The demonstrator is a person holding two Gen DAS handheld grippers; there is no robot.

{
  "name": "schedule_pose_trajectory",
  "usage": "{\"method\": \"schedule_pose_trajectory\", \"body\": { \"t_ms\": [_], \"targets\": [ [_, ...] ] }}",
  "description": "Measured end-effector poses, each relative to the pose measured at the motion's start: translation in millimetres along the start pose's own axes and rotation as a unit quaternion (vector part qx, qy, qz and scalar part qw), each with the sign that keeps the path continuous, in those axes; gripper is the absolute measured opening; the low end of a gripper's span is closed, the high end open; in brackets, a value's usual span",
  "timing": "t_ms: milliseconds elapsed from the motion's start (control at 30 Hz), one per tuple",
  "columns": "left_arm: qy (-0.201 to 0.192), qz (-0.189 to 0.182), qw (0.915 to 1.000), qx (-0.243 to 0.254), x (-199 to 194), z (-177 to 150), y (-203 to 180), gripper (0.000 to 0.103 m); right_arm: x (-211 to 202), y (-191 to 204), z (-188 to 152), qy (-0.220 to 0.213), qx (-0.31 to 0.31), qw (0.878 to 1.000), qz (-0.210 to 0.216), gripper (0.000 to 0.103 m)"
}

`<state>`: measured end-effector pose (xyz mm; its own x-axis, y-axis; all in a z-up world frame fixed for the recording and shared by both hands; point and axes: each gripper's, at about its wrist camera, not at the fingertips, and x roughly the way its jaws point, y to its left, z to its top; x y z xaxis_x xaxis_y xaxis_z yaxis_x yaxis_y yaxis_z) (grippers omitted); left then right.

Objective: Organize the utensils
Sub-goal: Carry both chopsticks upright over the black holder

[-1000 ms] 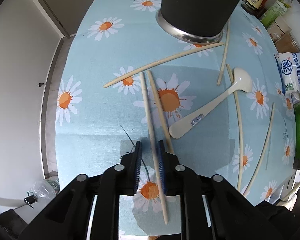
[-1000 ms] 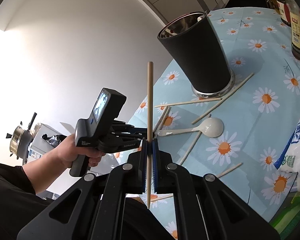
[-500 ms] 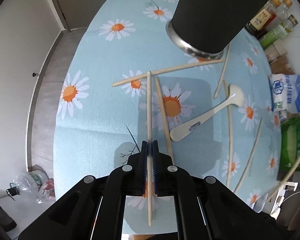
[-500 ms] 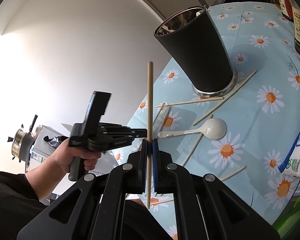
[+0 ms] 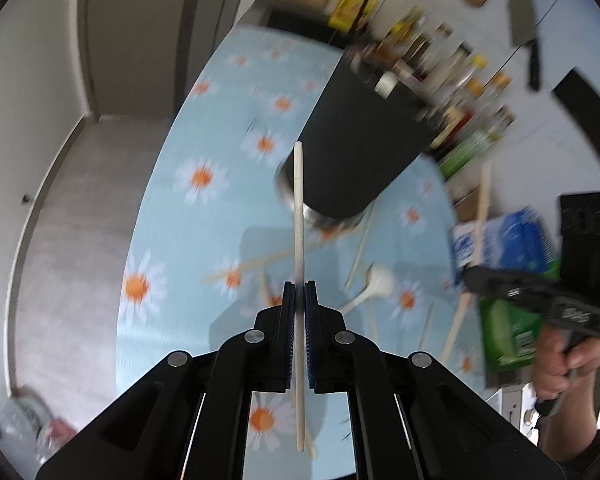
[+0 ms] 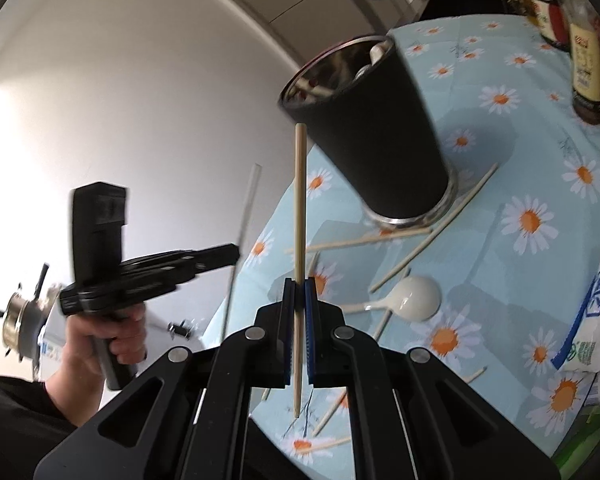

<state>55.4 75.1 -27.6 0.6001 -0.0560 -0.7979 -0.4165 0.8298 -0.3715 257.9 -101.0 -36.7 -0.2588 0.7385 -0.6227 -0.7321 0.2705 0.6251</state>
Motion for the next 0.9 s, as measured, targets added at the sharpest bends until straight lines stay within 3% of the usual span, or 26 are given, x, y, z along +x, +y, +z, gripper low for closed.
{"method": "schedule_pose_trajectory", "body": {
  "t_ms": [200,433,633,900],
  "targets": [
    [-0.062,-0.063,0.9958,0.025,-19.5,24.9,-0.7,0.004,-8.4,13.3,12.4,-0.058,-0.001,0.997,-0.046,0.006],
    [-0.133,-0.121,0.9814,0.066,-42.7,49.2,-1.1,0.004,-19.4,27.0,22.2,-0.13,0.005,0.989,-0.069,0.006],
    [-0.186,-0.149,0.9674,0.086,-55.2,70.8,-4.6,0.004,-30.4,41.8,32.2,-0.205,-0.003,0.975,-0.09,0.006],
    [-0.218,-0.177,0.9521,0.122,-53.9,99.6,-20.9,0.004,-44.7,55.1,55.2,-0.278,-0.014,0.953,-0.124,0.006]
  ]
}}
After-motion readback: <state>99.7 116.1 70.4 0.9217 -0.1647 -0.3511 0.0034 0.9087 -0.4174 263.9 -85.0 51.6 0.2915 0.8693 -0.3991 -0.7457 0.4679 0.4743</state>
